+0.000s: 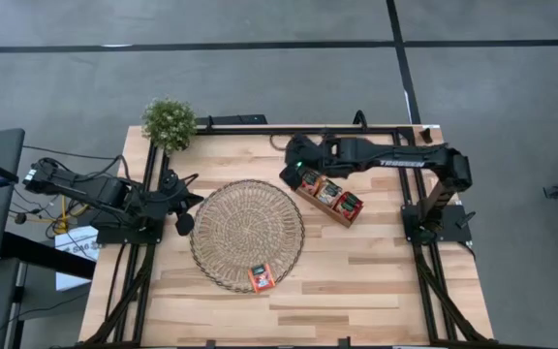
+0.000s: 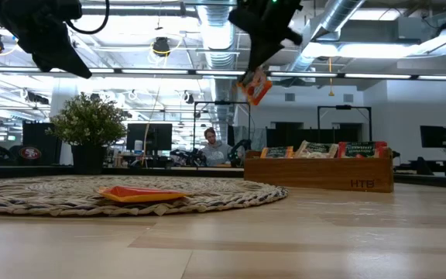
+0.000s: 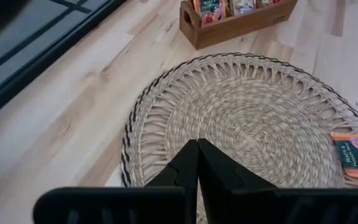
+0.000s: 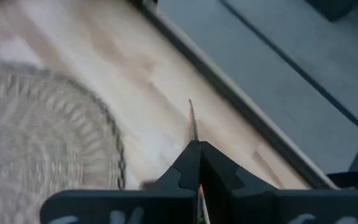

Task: Pick & Place Tea
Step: Put the orange tea bag into the left section of the wooden organizer

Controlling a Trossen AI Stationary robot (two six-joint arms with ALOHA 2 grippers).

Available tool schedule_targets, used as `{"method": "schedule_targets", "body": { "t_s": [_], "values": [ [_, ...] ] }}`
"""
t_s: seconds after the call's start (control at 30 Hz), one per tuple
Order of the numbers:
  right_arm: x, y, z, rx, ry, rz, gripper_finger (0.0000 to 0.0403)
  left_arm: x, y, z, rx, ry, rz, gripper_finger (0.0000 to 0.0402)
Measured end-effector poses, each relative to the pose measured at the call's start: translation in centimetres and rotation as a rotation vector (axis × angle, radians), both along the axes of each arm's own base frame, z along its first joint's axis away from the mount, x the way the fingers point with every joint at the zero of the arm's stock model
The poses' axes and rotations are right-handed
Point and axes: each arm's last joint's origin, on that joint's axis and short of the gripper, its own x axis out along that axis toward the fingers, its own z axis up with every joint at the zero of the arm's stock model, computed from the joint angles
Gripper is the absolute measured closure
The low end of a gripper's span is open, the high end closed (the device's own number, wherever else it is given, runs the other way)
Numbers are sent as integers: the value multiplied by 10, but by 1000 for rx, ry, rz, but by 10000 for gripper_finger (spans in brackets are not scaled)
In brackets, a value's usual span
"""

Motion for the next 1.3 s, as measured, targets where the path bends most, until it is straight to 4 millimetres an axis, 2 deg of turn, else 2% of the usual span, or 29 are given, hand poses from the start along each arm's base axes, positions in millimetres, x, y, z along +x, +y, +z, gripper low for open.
{"method": "schedule_targets", "body": {
  "t_s": [0.23, 0.33, 0.43, 0.57, 0.8, 1.07, 1.3],
  "values": [
    [-39, -7, 39, -47, -97, -106, 403, 0, 0, 0, 4, 2, -3, 401],
    [-51, 0, 39, -38, -160, -103, 403, 0, 0, 0, 10, 1, -8, 401],
    [-59, 8, 24, -16, -237, -109, 403, 0, 0, 0, 13, 2, -9, 401],
    [-65, 15, 2, 2, -428, -96, 403, 1, 0, 1, 26, -1, -20, 401],
    [-71, 18, -49, 41, -624, -84, 403, 3, 0, 5, 87, -26, -35, 401],
    [-84, 22, -97, 88, -669, -164, 403, 4, 1, 6, 116, -48, 8, 401],
    [-90, 32, -116, 47, -636, -201, 403, 4, 2, 7, 138, -58, 39, 401]
  ]
}}
